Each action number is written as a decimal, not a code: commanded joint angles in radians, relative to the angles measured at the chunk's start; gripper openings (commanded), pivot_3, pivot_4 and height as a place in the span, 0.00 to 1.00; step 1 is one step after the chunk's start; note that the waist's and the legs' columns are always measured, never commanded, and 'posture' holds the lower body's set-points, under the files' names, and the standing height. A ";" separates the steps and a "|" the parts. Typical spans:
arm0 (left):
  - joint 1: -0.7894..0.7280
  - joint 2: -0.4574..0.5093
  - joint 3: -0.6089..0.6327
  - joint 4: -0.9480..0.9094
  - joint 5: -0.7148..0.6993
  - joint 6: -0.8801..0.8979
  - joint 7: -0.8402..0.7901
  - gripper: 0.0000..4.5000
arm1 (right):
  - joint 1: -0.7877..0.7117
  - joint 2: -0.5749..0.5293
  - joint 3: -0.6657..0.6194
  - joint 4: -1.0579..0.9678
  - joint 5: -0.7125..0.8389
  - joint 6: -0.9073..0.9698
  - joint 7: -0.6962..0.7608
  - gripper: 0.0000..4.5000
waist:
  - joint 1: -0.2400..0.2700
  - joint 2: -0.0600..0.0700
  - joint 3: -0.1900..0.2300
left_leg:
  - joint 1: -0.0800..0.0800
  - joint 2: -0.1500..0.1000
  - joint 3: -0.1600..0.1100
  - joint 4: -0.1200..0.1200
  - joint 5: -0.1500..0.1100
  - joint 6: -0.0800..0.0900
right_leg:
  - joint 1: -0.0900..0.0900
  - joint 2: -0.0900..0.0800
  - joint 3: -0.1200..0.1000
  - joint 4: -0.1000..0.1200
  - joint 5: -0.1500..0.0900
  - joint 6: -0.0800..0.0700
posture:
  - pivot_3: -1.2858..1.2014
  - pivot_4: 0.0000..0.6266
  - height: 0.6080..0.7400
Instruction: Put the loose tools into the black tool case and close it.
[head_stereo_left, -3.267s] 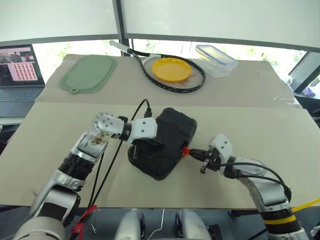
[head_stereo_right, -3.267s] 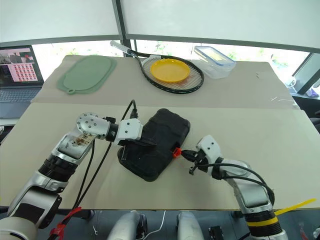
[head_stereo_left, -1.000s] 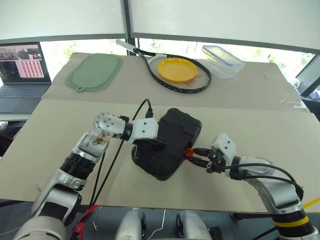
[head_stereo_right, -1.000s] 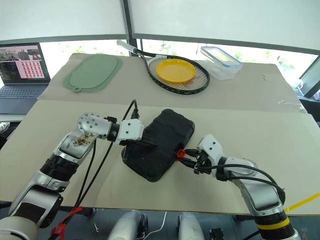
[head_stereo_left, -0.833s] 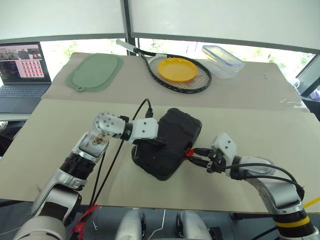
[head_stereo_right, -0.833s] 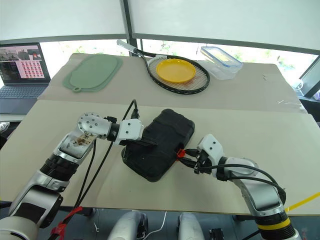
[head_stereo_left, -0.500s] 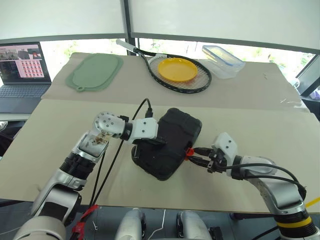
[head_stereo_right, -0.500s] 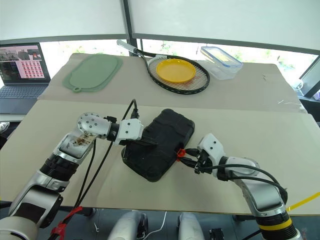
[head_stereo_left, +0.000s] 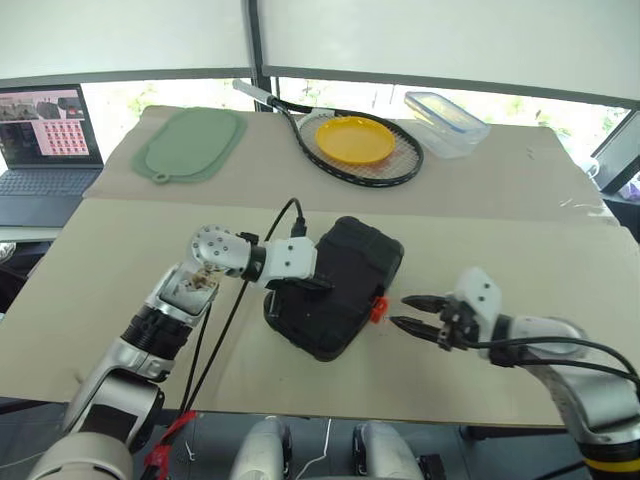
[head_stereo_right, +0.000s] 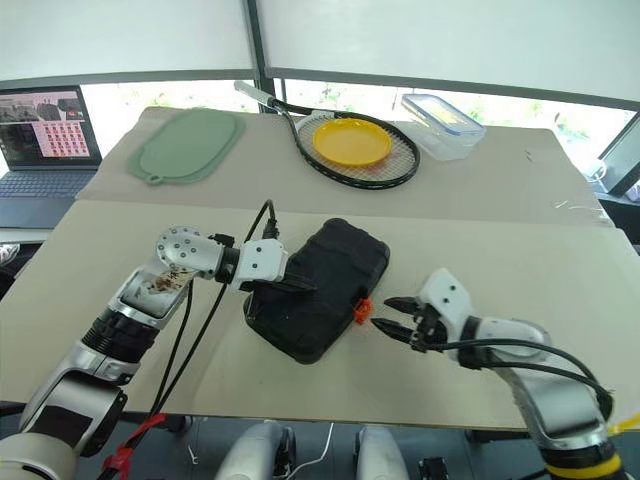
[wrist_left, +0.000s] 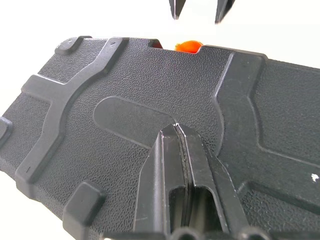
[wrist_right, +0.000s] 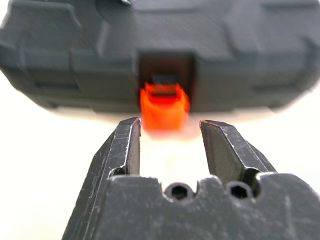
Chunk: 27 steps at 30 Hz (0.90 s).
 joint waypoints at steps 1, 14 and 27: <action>0.024 0.008 -0.036 0.028 0.050 0.016 -0.005 0.00 | 0.023 -0.009 0.019 0.019 -0.042 -0.053 -0.002 0.80 | 0.000 0.000 0.000 | 0.000 0.000 0.000 0.000 0.000 0.000 | 0.000 0.000 0.000 0.000 0.000 0.000 | 0.52 0.24 0.99; 0.003 0.011 -0.033 0.042 0.052 0.015 -0.011 0.00 | -0.059 0.103 0.139 0.137 -0.090 -0.105 -0.017 0.13 | 0.000 0.000 0.000 | 0.000 0.000 0.000 0.000 0.000 0.000 | 0.000 0.000 0.000 0.000 0.000 0.000 | 0.52 0.24 0.99; -0.002 0.006 -0.034 0.040 0.052 0.022 -0.012 0.00 | -0.159 0.182 0.140 0.148 -0.084 -0.128 -0.039 0.00 | -0.001 0.000 0.000 | 0.000 0.000 0.000 0.000 0.000 0.000 | 0.000 0.000 0.000 0.000 0.000 0.000 | 0.52 0.24 0.99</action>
